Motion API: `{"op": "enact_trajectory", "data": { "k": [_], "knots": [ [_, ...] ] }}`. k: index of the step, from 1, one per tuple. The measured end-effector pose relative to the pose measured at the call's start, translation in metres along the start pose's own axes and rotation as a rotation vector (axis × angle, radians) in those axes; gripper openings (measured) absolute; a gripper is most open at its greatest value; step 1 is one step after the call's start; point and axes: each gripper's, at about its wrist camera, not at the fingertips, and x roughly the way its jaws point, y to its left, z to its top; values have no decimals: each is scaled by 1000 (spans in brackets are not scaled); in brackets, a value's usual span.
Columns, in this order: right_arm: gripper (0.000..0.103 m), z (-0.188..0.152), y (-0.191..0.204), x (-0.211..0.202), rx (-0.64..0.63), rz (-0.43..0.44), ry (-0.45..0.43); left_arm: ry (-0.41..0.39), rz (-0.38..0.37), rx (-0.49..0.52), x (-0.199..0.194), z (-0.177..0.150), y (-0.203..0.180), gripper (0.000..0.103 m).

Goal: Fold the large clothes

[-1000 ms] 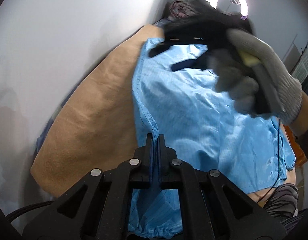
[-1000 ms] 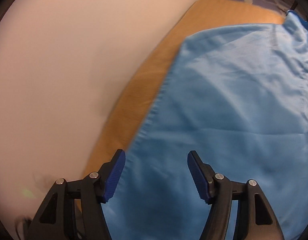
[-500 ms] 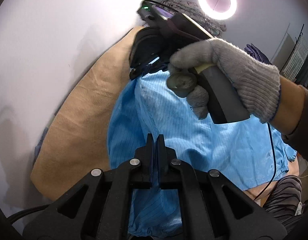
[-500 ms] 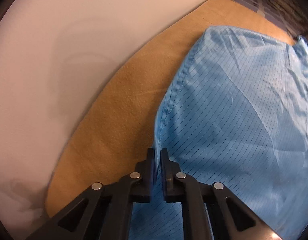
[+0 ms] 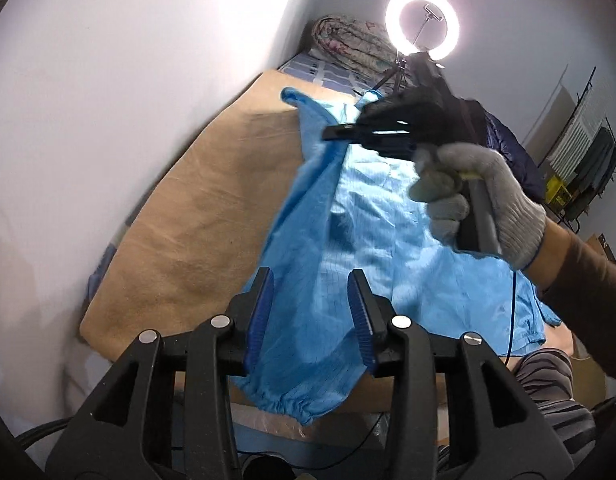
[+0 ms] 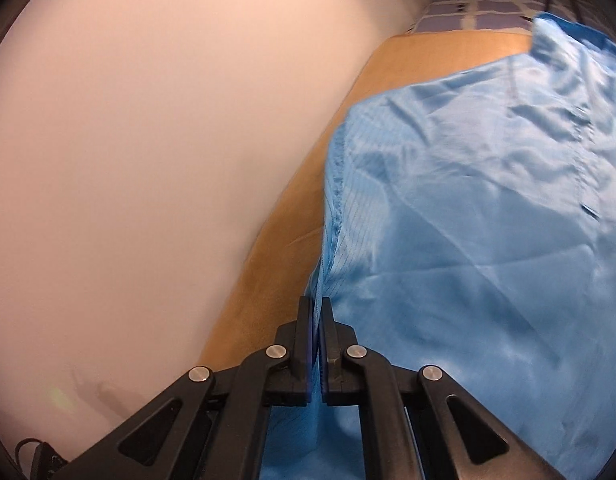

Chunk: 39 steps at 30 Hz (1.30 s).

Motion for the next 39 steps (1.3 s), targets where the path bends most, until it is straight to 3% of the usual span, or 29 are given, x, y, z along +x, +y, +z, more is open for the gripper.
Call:
{"op": "enact_trajectory", "data": {
  "k": [9, 15, 21, 32, 34, 36, 39],
  "knots": [
    [0, -37, -53, -54, 148, 68, -117, -6, -9, -7, -3, 6, 5, 39],
    [0, -68, -109, -77, 268, 36, -129, -3, -28, 3, 9, 17, 6, 39],
    [0, -89, -142, -78, 312, -75, -101, 48, -89, 21, 32, 23, -5, 39],
    [0, -78, -130, -71, 239, -96, -60, 105, -210, 145, 82, 19, -62, 39],
    [0, -71, -126, -68, 223, -122, -60, 165, -240, 179, 100, 12, -69, 39],
    [0, -69, -124, -69, 214, -141, -54, 225, -208, 215, 118, 2, -71, 39],
    [8, -65, -131, -73, 214, -150, -28, 288, -192, 233, 134, -14, -67, 39]
  ]
}}
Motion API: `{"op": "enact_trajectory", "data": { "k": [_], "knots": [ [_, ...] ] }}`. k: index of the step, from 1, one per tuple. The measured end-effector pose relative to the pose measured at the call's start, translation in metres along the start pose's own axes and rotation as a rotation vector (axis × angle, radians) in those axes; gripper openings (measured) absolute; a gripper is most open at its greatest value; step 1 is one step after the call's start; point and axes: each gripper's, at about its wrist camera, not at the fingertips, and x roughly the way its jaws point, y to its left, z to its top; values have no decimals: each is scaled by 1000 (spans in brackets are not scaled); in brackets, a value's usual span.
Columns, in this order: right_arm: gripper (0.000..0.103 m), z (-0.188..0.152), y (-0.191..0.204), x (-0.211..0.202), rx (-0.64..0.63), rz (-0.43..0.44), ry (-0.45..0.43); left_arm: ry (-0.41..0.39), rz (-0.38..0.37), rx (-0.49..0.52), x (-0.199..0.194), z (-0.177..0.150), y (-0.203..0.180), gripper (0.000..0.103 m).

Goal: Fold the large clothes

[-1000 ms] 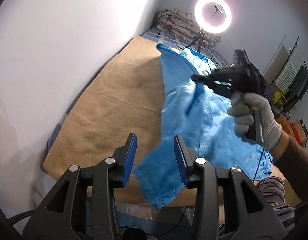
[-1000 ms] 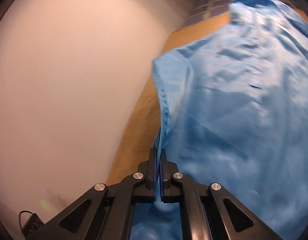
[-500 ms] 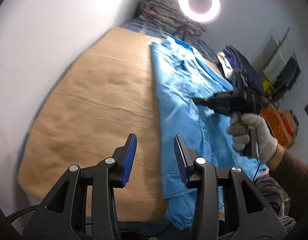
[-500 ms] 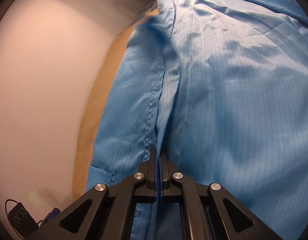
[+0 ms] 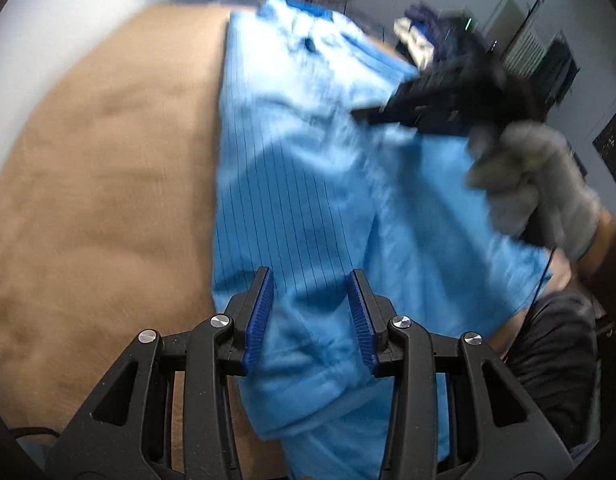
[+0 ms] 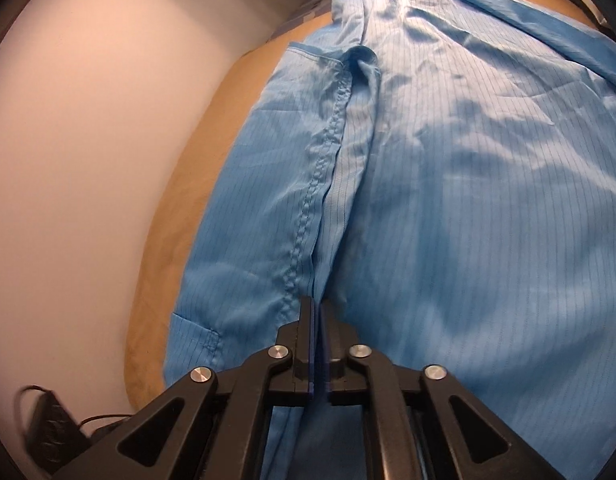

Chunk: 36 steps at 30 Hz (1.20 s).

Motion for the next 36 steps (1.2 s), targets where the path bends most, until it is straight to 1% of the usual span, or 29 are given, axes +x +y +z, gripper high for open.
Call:
{"op": "enact_trajectory", "data": {
  "k": [1, 3, 4, 5, 7, 10, 11, 12, 14, 15, 16, 17, 20, 21, 23, 24, 25, 27, 30, 33, 36],
  "knots": [
    [17, 1, 0, -2, -8, -16, 0, -5, -11, -4, -2, -2, 1, 39],
    [27, 2, -3, -12, -21, -31, -33, -28, -39, -28, -15, -3, 5, 39],
    [31, 2, -3, -18, -17, -14, -49, -43, -47, -40, -21, -4, 7, 39],
    [32, 3, -2, -23, -9, 22, -56, -73, -56, -55, -34, -5, 11, 39],
    [34, 2, -1, -28, -15, 61, -59, -98, -47, -57, -48, -7, 12, 39],
    [39, 2, 8, -18, -49, 100, 0, -104, -52, -61, -58, -14, 14, 39],
    [40, 1, 9, -10, -60, 94, 30, -102, -53, -63, -57, -16, 14, 39],
    [41, -2, 12, -7, -70, 68, 48, -94, -55, -62, -56, -17, 13, 39],
    [39, -5, 16, 7, -89, -2, 85, -81, -56, -58, -50, -18, 10, 39],
    [28, -8, 19, 14, -105, -33, 97, -75, -62, -53, -48, -18, 6, 39],
    [7, -10, 22, 15, -123, -53, 95, -77, -67, -47, -47, -18, 4, 39],
    [0, -11, 27, 15, -163, -78, 105, -82, -69, -41, -49, -15, 2, 39],
    [0, -13, 33, 12, -230, -141, 113, -109, -62, -4, -51, -2, -7, 39],
    [0, -13, 34, 9, -245, -138, 113, -116, -56, 12, -50, 4, -9, 39],
    [11, -11, 38, -1, -259, -129, 97, -125, -43, 34, -46, 17, -13, 39],
    [25, -8, 41, -7, -263, -112, 81, -127, -41, 44, -43, 22, -15, 39],
    [32, -3, 43, -15, -270, -86, 41, -128, -34, 57, -39, 27, -16, 39],
    [32, 8, 47, -27, -287, -58, -29, -124, -19, 80, -31, 33, -19, 39],
    [32, 37, 49, -28, -286, -63, -110, -101, -31, 98, -17, 38, -25, 39],
    [31, 72, 49, -13, -261, -72, -140, -75, -29, 122, -1, 37, -29, 39],
    [30, 105, 45, 8, -240, -85, -154, -38, -30, 115, 15, 33, -26, 39]
  ]
}}
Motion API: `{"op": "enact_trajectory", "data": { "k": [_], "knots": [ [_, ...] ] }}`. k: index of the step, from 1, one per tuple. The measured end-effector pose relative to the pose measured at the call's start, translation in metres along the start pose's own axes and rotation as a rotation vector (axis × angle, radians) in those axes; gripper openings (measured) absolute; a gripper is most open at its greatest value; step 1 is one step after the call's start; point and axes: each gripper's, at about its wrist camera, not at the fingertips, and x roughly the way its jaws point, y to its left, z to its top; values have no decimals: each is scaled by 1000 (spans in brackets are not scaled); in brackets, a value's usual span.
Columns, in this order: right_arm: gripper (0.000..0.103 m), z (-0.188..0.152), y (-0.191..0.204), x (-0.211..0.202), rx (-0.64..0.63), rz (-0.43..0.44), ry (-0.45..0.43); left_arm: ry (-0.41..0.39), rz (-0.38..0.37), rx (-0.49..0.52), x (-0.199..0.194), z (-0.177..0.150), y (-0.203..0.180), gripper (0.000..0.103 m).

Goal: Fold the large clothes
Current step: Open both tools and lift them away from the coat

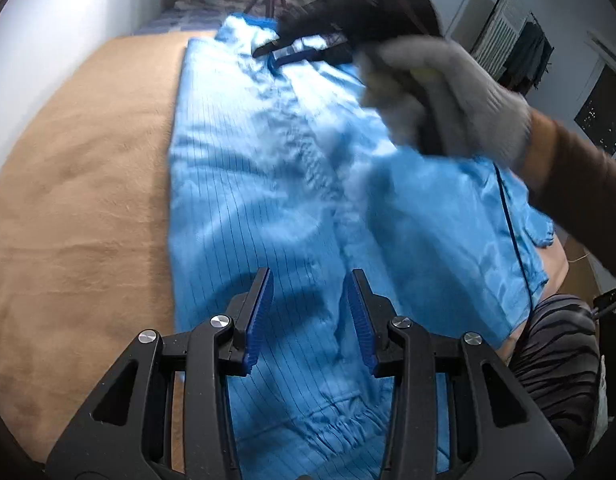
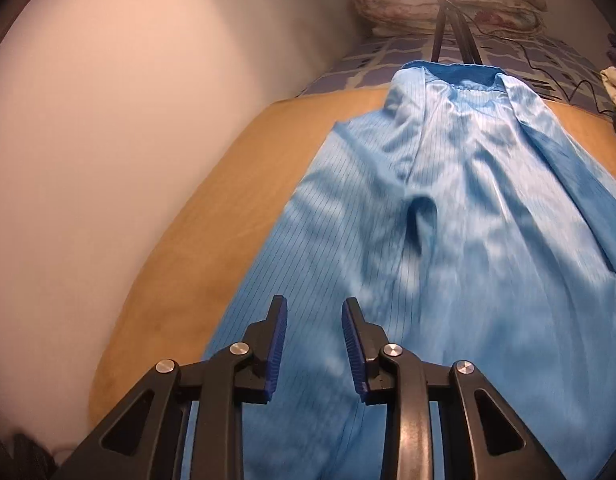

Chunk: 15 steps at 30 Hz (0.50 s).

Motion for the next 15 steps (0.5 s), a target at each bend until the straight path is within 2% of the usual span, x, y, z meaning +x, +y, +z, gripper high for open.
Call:
{"op": "enact_trajectory", "data": {
  "k": [3, 4, 5, 7, 8, 11, 12, 15],
  "knots": [
    [30, 18, -9, 31, 6, -26, -9, 35, 9, 3, 15, -9, 2, 39],
    [30, 18, -13, 36, 13, -42, -7, 23, 10, 12, 15, -12, 2, 39],
    [30, 21, -22, 48, 29, -91, 1, 16, 12, 17, 14, -14, 1, 39],
    [21, 21, -38, 70, 46, -150, 40, 8, 19, 31, 14, -18, 0, 39],
    [21, 21, -40, 71, 27, -142, 18, 6, 24, 40, 13, -19, -1, 39],
    [21, 26, -33, 66, 3, -165, 41, 13, -5, 16, 6, -18, 1, 39],
    [25, 25, -29, 58, -1, -160, 39, 0, -33, -21, -2, -18, 4, 39],
    [25, 17, -12, 23, -33, -86, 1, -31, -86, -53, -17, -16, 7, 39]
  ]
}}
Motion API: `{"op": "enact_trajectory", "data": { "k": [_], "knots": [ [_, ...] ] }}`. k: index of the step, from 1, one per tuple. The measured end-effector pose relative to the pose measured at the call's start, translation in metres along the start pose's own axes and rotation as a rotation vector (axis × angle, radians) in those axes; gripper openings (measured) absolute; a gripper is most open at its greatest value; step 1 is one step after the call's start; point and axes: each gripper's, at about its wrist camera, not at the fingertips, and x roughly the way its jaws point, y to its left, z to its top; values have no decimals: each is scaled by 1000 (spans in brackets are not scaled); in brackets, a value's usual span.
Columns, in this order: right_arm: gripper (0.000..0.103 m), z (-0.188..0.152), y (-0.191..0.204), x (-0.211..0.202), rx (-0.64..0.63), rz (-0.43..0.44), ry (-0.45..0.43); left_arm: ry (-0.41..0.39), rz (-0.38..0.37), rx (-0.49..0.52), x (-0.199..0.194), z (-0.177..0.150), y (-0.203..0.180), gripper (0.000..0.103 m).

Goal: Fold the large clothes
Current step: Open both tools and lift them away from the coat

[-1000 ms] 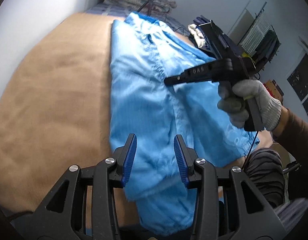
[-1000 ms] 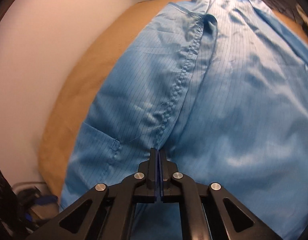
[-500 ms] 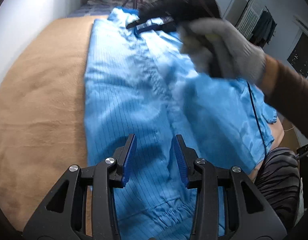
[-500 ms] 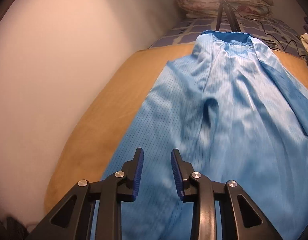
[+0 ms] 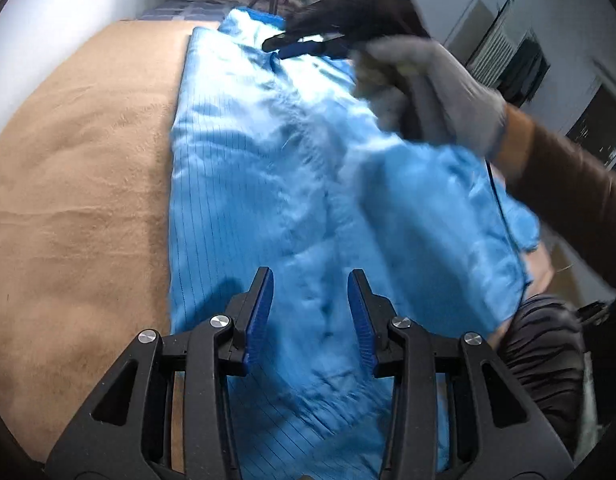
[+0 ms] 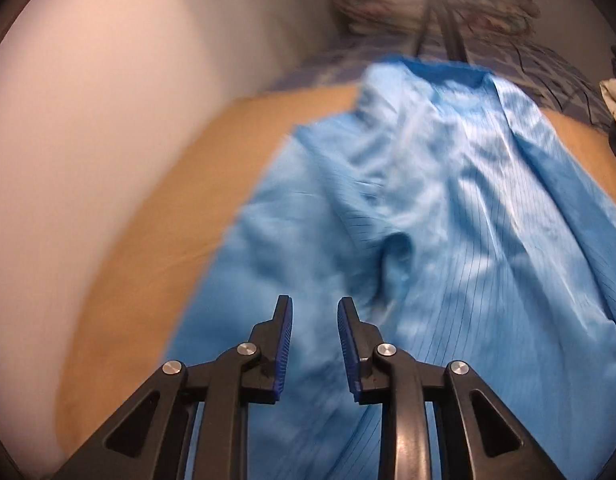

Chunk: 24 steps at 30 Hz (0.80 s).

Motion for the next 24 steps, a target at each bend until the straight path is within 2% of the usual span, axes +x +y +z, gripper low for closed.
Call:
{"op": "enact_trajectory", "data": {
  "k": [2, 4, 6, 8, 10, 12, 15, 17, 21, 22, 24],
  "knots": [
    [25, -14, 12, -34, -40, 17, -32, 21, -17, 19, 2, 0, -4, 39],
    [25, -27, 19, -64, -53, 29, -56, 78, -44, 44, 14, -2, -7, 39],
    [25, -43, 19, -95, -46, 41, -80, 145, 7, 104, 32, -7, -14, 39],
    [26, -57, 16, -122, -30, 48, -102, 151, 39, 174, 32, -8, -21, 39],
    [30, -74, 12, -153, -11, 43, -126, 172, 47, 182, 26, 0, -26, 39],
    [33, -93, 4, -184, 10, 22, -151, 123, 67, 197, 7, 12, -30, 39],
    [51, -121, -13, -226, 52, -45, -198, 42, 116, 250, -28, 37, -41, 39],
    [52, -140, -26, -249, 85, -90, -230, -3, 141, 288, -50, 54, -49, 39],
    [52, -173, -54, -283, 132, -157, -240, -70, 168, 327, -84, 87, -73, 39],
    [52, -182, -62, -292, 139, -182, -246, -88, 185, 334, -91, 93, -79, 42],
    [52, -196, -77, -308, 153, -218, -249, -131, 198, 335, -102, 100, -88, 54]
  ]
}}
